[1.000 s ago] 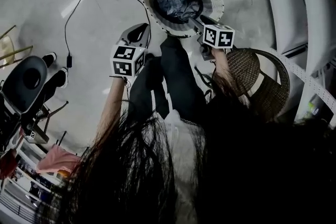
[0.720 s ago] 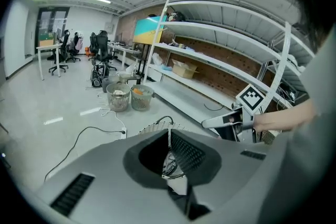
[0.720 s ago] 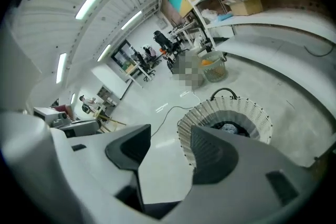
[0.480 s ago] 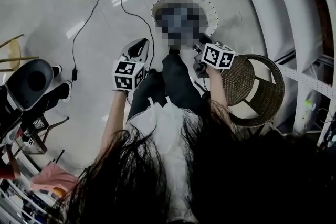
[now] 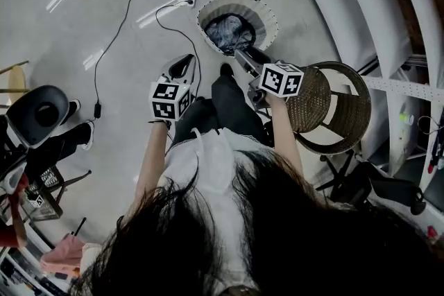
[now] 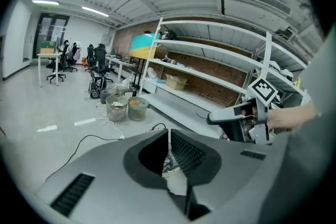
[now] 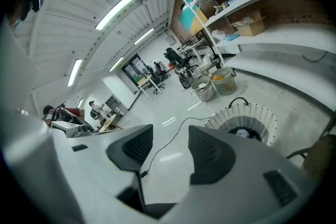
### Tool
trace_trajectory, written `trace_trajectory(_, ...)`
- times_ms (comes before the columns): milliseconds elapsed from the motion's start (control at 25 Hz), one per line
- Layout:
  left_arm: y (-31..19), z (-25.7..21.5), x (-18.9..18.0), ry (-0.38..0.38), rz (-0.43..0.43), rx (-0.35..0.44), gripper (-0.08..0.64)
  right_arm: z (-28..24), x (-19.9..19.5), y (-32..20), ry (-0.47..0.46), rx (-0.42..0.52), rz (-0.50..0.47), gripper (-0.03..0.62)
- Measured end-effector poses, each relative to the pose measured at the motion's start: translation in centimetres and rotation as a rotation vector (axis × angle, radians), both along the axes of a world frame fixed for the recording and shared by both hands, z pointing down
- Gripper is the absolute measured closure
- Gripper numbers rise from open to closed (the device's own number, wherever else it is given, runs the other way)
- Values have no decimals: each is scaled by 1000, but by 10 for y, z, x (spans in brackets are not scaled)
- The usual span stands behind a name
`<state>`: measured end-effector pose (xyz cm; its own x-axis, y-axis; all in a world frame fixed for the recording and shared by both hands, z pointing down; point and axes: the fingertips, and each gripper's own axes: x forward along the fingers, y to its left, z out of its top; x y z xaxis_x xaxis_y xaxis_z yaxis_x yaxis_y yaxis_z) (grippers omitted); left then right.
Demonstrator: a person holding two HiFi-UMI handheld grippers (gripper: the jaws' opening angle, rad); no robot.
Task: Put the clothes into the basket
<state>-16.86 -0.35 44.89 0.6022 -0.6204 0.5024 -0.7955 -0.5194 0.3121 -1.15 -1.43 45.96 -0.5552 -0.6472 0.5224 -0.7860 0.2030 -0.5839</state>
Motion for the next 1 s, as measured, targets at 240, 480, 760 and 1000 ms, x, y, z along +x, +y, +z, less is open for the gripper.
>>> trace_trajectory(240, 30, -6, 8, 35, 57, -3, 535, -15, -14, 36, 45, 16, 6, 425)
trace_trajectory(480, 54, -13, 25, 63, 77, -14, 535, -34, -11, 55, 44, 23, 7, 456)
trace_trajectory(760, 69, -22, 48, 63, 100, 3, 535, -45, -1, 81, 33, 31, 1, 463)
trace_trajectory(1000, 92, -40, 71, 59, 87, 42, 535, -51, 15, 120, 23, 43, -22, 473)
